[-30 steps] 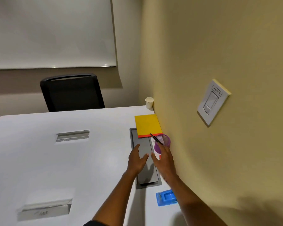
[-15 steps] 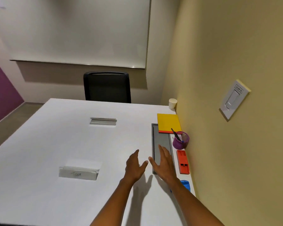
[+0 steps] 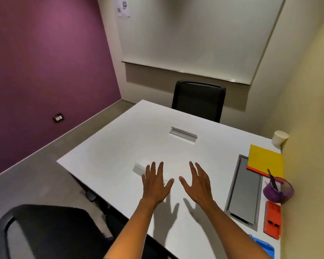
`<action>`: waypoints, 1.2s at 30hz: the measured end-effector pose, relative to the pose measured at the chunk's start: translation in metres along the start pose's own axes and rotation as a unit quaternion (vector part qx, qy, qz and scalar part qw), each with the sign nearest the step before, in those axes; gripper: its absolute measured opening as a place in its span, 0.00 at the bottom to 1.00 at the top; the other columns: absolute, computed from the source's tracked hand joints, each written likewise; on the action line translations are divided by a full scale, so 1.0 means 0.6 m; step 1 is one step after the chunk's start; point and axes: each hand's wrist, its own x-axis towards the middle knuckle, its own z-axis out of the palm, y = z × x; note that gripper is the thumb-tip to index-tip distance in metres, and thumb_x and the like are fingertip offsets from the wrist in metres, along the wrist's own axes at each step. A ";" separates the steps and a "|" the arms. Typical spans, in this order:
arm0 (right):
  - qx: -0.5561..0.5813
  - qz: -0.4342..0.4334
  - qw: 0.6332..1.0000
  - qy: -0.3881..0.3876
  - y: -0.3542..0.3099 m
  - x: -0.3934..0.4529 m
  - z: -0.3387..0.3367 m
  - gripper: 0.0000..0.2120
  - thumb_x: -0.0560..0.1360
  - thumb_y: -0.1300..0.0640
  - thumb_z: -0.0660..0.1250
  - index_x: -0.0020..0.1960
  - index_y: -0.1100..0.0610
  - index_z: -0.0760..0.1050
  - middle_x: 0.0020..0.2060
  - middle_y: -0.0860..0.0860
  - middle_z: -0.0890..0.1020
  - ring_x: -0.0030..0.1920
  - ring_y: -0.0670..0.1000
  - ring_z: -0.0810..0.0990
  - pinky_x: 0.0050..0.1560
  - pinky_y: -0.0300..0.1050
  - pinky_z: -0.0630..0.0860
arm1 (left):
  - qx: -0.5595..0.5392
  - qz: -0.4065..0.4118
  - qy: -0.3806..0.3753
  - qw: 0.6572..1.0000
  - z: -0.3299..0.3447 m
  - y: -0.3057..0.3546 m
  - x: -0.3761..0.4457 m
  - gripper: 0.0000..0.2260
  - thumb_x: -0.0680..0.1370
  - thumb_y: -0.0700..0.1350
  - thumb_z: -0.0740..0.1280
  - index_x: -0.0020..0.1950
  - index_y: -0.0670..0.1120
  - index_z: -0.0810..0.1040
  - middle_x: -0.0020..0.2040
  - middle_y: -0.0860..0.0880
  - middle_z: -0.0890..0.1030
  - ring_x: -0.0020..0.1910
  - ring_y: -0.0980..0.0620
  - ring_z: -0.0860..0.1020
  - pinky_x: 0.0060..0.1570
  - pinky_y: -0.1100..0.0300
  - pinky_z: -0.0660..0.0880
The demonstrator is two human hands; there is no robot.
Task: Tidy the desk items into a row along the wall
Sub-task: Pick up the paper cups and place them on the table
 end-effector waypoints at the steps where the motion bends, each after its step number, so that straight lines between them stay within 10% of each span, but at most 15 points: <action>1: -0.002 -0.016 1.000 -0.008 -0.021 0.005 0.009 0.39 0.73 0.29 0.51 0.77 0.47 0.50 0.77 0.52 0.57 0.76 0.55 0.58 0.74 0.56 0.57 | 0.010 -0.013 0.013 1.000 -0.018 -0.017 -0.007 0.34 0.77 0.62 0.58 0.78 0.53 0.46 0.79 0.47 0.45 0.78 0.44 0.41 0.74 0.41 0.45; 36: -0.024 -0.420 0.898 -0.128 -0.981 -0.350 0.358 0.38 0.73 0.28 0.47 0.77 0.45 0.47 0.77 0.54 0.55 0.75 0.58 0.57 0.73 0.61 0.57 | 0.133 -0.320 0.275 0.897 -0.589 -0.738 -0.552 0.34 0.77 0.62 0.58 0.78 0.51 0.48 0.79 0.41 0.44 0.77 0.41 0.40 0.73 0.37 0.44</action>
